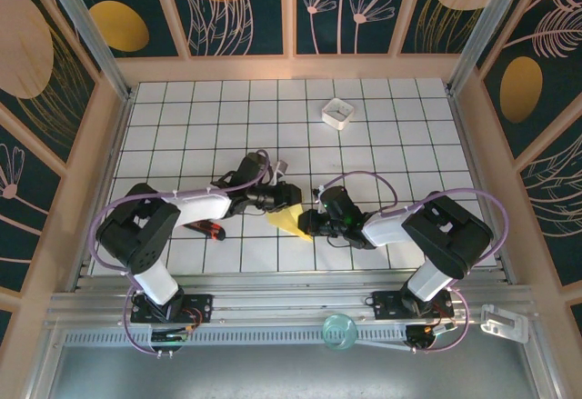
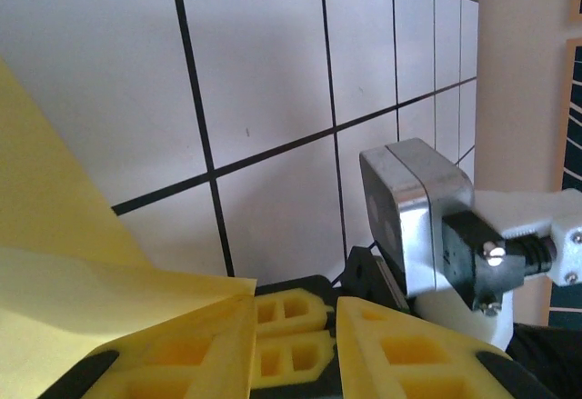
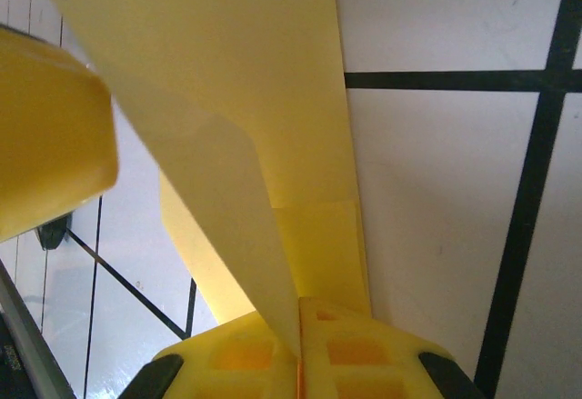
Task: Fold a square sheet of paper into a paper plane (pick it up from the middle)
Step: Fourth fold the wing at the center of the table.
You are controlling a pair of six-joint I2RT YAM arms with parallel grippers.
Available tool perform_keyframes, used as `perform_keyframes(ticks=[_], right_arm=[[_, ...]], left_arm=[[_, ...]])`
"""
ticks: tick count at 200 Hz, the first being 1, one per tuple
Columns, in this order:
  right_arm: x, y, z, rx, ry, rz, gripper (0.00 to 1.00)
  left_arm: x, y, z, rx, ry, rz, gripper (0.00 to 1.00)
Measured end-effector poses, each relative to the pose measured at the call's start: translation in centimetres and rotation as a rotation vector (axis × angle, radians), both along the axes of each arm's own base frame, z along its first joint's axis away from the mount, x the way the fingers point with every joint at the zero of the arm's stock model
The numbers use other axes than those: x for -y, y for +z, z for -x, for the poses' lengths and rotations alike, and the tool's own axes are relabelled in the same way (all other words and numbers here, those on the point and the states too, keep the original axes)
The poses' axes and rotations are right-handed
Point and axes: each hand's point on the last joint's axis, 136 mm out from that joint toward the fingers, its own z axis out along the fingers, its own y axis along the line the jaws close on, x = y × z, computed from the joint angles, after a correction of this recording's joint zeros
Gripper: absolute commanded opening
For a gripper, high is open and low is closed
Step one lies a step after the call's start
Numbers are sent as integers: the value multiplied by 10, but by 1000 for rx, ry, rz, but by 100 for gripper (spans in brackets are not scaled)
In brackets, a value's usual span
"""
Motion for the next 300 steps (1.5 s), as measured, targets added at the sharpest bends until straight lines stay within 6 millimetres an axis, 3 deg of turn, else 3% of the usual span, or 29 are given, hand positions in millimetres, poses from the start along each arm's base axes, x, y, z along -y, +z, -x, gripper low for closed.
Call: perform_keyframes(ticks=[67, 114, 189, 300], right_arm=[[0, 0, 0, 0, 0, 0, 10], [1, 1, 1, 5, 0, -5, 12], [4, 2, 4, 4, -16, -30, 12], [7, -1, 8, 30, -50, 12, 4]], left_arm=[[2, -22, -8, -25, 25, -29, 30], [0, -24, -13, -12, 45, -45, 30], [-17, -37, -13, -32, 76, -69, 30], [-23, -4, -1, 22, 93, 29, 35]])
